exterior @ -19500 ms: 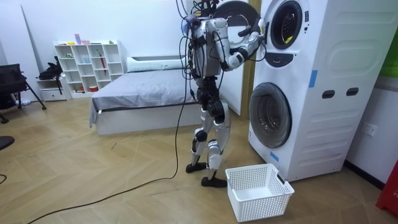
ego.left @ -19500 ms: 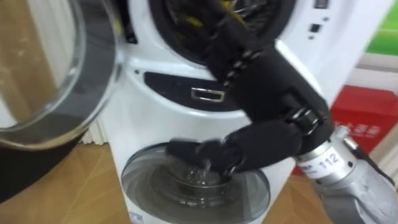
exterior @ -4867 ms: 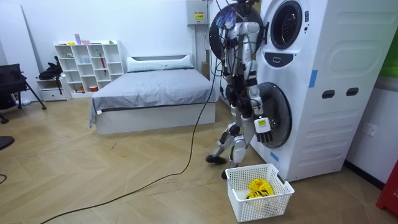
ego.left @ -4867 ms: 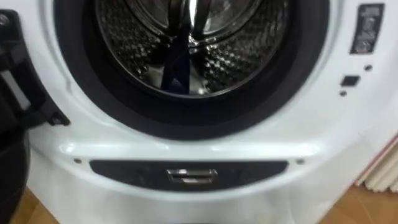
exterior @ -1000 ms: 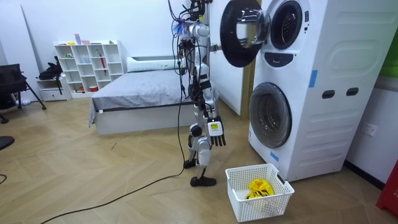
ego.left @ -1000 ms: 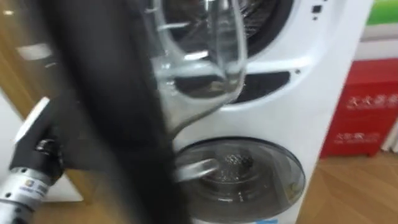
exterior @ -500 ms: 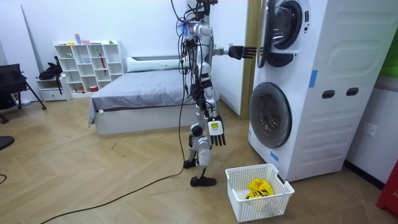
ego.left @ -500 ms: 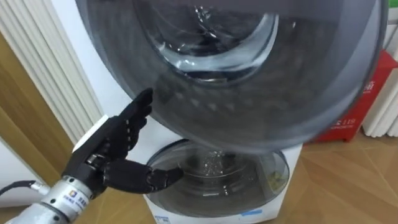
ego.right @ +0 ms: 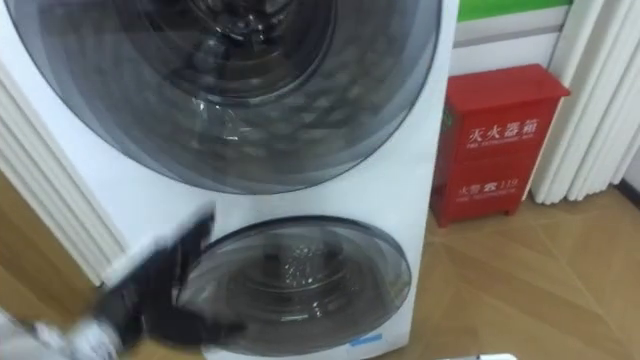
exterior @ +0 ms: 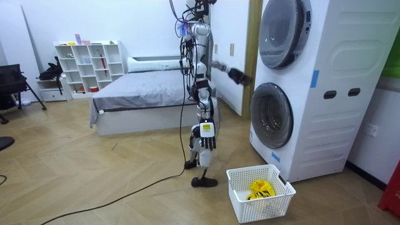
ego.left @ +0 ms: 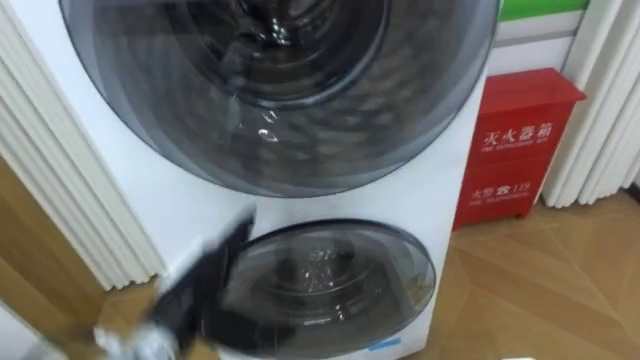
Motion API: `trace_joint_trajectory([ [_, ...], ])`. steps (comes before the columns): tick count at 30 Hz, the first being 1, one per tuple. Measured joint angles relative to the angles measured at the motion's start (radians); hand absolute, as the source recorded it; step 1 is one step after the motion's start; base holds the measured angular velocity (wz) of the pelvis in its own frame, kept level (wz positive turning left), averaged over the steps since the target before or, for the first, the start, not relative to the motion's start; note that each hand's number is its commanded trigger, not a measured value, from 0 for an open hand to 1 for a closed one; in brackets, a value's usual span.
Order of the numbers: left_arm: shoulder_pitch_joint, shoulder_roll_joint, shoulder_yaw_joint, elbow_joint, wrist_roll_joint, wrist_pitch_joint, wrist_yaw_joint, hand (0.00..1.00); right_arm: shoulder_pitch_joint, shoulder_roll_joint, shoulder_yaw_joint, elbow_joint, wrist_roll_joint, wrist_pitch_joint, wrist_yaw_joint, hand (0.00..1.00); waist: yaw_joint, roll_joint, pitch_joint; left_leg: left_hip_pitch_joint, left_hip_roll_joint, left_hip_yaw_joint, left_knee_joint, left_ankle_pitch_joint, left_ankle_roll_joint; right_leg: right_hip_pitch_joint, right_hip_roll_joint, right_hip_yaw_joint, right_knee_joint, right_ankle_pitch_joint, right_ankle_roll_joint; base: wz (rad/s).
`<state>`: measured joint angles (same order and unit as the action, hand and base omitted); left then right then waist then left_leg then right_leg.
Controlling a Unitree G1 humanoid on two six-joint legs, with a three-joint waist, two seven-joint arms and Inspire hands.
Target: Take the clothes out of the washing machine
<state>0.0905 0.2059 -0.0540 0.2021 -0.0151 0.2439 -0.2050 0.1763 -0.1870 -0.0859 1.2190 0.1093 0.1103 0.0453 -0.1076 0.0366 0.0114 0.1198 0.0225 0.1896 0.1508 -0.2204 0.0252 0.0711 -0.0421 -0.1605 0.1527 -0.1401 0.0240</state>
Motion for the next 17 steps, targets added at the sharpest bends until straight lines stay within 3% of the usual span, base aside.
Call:
trace_joint_trajectory([
  [2,-0.004,-0.005,0.002,0.165,0.034,-0.015,0.056,0.00,-0.001,0.005,0.006,-0.017,-0.016,-0.001,-0.001,0.00,0.005,-0.010,-0.0049,0.003,0.004,0.003,0.000,-0.002,-0.005,0.000,0.007,0.012,-0.001,0.000,-0.004,-0.10],
  [4,-0.012,-0.011,0.012,0.339,0.053,-0.030,0.126,0.00,-0.002,0.010,0.005,-0.036,-0.017,-0.015,-0.003,0.00,0.004,-0.030,0.0010,0.006,0.008,0.008,0.000,-0.005,-0.010,-0.002,0.011,0.017,-0.002,0.001,-0.006,-0.09],
  [6,-0.012,-0.016,0.014,0.418,0.058,-0.035,0.160,0.00,0.002,0.013,0.005,-0.057,-0.006,-0.024,-0.001,0.00,0.008,-0.039,-0.0032,0.006,0.010,0.015,0.000,-0.006,-0.010,-0.001,0.013,0.021,-0.001,0.001,-0.006,-0.06],
  [11,-0.032,-0.043,0.045,0.635,0.076,-0.113,0.240,0.00,0.003,0.029,0.005,-0.065,0.008,-0.051,-0.001,0.00,0.025,-0.033,-0.0054,0.021,0.016,0.030,-0.007,-0.008,-0.013,0.000,0.019,0.032,-0.001,0.002,-0.007,-0.11],
  [17,0.059,-0.077,0.108,0.816,0.083,-0.162,0.352,0.00,0.015,0.040,0.003,-0.041,0.062,-0.068,-0.038,0.00,0.033,-0.035,-0.0061,0.039,0.022,0.049,-0.016,-0.009,-0.016,0.001,0.028,0.051,-0.002,-0.001,-0.010,-0.11],
])
